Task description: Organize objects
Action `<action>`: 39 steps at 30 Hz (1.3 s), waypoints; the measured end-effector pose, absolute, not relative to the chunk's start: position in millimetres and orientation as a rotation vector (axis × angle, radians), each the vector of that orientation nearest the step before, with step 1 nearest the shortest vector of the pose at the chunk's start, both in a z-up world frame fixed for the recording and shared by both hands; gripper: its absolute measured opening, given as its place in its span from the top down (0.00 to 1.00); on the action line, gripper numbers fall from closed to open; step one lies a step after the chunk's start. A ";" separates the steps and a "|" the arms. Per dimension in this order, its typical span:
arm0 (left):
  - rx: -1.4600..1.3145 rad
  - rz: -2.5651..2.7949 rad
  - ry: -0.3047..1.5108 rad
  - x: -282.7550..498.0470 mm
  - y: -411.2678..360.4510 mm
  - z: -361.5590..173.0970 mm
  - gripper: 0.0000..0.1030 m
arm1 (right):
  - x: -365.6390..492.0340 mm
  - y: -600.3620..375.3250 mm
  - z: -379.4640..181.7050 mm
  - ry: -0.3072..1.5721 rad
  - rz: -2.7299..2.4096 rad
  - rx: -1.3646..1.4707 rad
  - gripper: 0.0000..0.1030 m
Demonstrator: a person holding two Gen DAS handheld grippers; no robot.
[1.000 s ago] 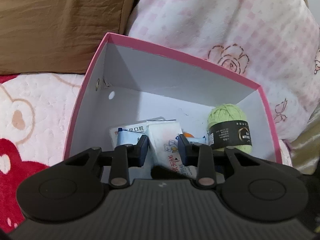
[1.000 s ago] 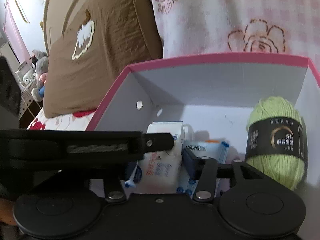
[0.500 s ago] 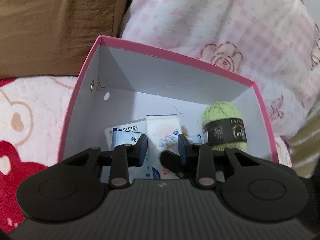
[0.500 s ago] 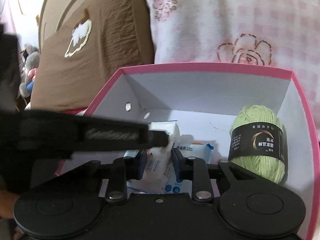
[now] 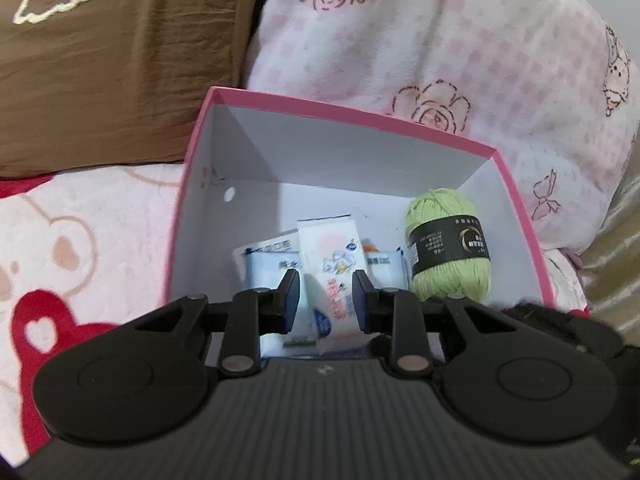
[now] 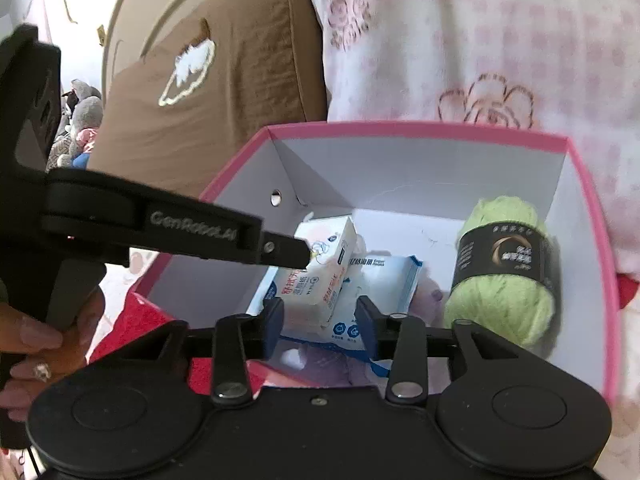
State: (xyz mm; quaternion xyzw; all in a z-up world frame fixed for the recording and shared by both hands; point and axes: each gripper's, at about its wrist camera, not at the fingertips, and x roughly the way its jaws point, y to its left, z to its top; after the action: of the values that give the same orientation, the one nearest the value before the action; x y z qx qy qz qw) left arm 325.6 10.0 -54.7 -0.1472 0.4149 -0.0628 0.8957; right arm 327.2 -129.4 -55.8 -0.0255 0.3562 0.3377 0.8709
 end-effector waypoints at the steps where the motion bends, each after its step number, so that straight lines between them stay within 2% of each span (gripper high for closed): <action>1: -0.300 -0.128 0.863 321.5 11.7 -50.8 0.69 | 323.8 -130.7 -50.8 0.723 0.701 -0.066 0.41; 2: -0.293 -0.123 0.865 317.5 13.2 -47.0 0.68 | 319.9 -132.2 -45.9 0.699 0.691 -0.077 0.36; 3: -0.284 -0.116 0.866 313.0 14.5 -42.9 0.64 | 315.6 -134.2 -41.5 0.678 0.678 -0.087 0.29; 4: -0.274 -0.110 0.869 308.0 16.2 -38.7 0.58 | 310.0 -139.1 -38.4 0.657 0.660 -0.094 0.27; 7: -0.278 -0.107 0.864 283.9 25.0 -29.5 0.50 | 295.6 -153.0 -33.1 0.638 0.622 -0.106 0.25; 11: -0.298 -0.116 0.879 260.0 25.7 -22.5 0.44 | 281.7 -168.6 -24.2 0.639 0.588 -0.099 0.23; 19: -0.269 -0.108 0.860 223.9 14.7 5.8 0.27 | 255.8 -176.0 10.6 0.618 0.596 -0.112 0.13; 24: -0.249 -0.098 0.866 203.9 14.0 25.2 0.21 | 244.5 -184.9 30.4 0.692 0.572 -0.115 0.13; 32: -0.226 -0.074 0.862 171.8 13.8 45.3 0.04 | 220.0 -199.8 63.3 0.762 0.522 -0.076 0.08; 39: -0.231 -0.055 0.925 148.4 13.9 48.8 0.00 | 196.3 -213.8 77.0 0.778 0.471 -0.045 0.02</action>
State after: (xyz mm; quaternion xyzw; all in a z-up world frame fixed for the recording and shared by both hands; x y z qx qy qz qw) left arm 148.4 13.9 48.8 -0.1111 0.4449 -0.0265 0.8883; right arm 196.3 -213.8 77.0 -0.0217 0.3757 0.2275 0.8981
